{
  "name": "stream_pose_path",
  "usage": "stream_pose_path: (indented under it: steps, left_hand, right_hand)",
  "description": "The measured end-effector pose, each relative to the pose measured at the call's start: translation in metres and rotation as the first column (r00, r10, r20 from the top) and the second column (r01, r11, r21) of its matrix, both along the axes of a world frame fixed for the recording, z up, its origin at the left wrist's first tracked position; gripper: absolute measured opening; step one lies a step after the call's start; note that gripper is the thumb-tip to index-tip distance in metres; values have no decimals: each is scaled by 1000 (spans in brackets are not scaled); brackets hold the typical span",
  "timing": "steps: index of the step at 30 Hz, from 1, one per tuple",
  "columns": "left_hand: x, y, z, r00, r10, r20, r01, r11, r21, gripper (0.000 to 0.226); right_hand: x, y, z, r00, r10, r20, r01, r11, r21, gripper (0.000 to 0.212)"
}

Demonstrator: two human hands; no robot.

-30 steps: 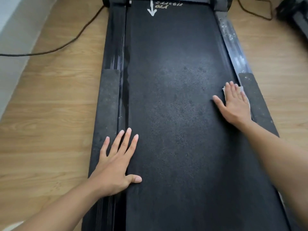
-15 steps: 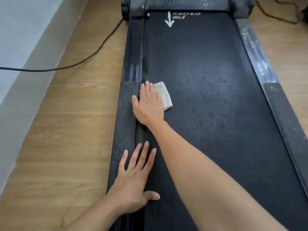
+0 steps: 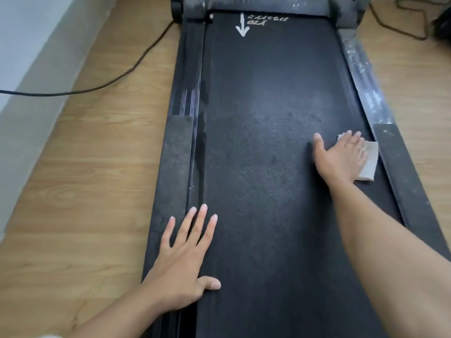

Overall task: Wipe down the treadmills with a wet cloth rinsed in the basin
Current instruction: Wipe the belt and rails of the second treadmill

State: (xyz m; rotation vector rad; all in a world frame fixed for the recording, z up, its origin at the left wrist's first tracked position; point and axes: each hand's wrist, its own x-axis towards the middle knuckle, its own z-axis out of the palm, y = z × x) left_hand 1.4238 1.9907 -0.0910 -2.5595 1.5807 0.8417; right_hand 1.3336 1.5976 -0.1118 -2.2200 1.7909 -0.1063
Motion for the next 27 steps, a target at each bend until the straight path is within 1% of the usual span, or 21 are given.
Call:
stream_pose_path:
  steps: [1,3,4,6,8,9,11,12,13,16,18,20,22,24,25,26,27]
  left_hand:
    - [1,0,0,1000,-8,1,8,1000,5,124]
    - [3,-1,-1,1000,-18,8,18,1000,3,124]
    - [4,-1,-1,1000,-22,3,22,1000,11,125]
    - [4,-1,-3,1000,-31,-3,31,999,26,127]
    - [6,-3,-2,999,-38,-4,38,998,50,129]
    - [6,-3,-2,999,-39,-3,39,998,54,129]
    - [5,-3,-2,999,-37,7,36,997,66,130]
    - [5,-3,-2,999,-41,16,39,997,73,129]
    - [5,-3,-3,999,-41,22,39,997,73,128]
    - [4,-1,-4,999,-32,17,31,998,63,127]
    - [4,-1,-4,999,-39,31,37,997,70,126]
    - [4,-1,-3,999,-43,25,41,996,73,126]
    - [5,0,-4,1000,-29,5,29,998,59,126]
    - [5,1,-6,999,-32,-6,33,998,55,126]
    - [5,1,-7,999,-36,-1,36,998,52,126]
    - [6,1,-8,999,-41,4,40,998,56,126]
    - [6,1,-8,999,-47,8,47,997,62,126]
  right_hand:
    - [22,21,1,999,26,23,-26,1000,-10,105]
    - [72,74,0,974,219,66,-218,976,-21,98]
    - [95,110,0,939,333,87,-332,943,-24,93]
    - [127,185,1,835,541,104,-541,840,-22,86]
    - [131,229,2,722,682,121,-686,728,-8,79]
    - [122,227,3,659,743,122,-748,663,2,75]
    - [92,195,0,533,842,89,-844,536,-19,70]
    - [72,171,-3,527,849,44,-848,529,-41,71]
    - [51,143,-6,574,819,9,-817,573,-57,74]
    - [-29,53,-12,777,623,-91,-629,776,-51,82]
    - [-83,9,-8,858,499,-118,-503,864,0,92]
    - [-113,-9,-2,912,393,-115,-392,919,29,105]
    - [-104,1,-2,961,256,-102,-254,967,33,111]
    - [-72,25,0,994,90,-55,-87,995,44,118]
    - [-50,43,3,998,57,-38,-56,998,39,119]
    - [-28,62,3,997,81,-22,-80,996,34,116]
    - [-4,85,3,988,152,-3,-152,988,33,110]
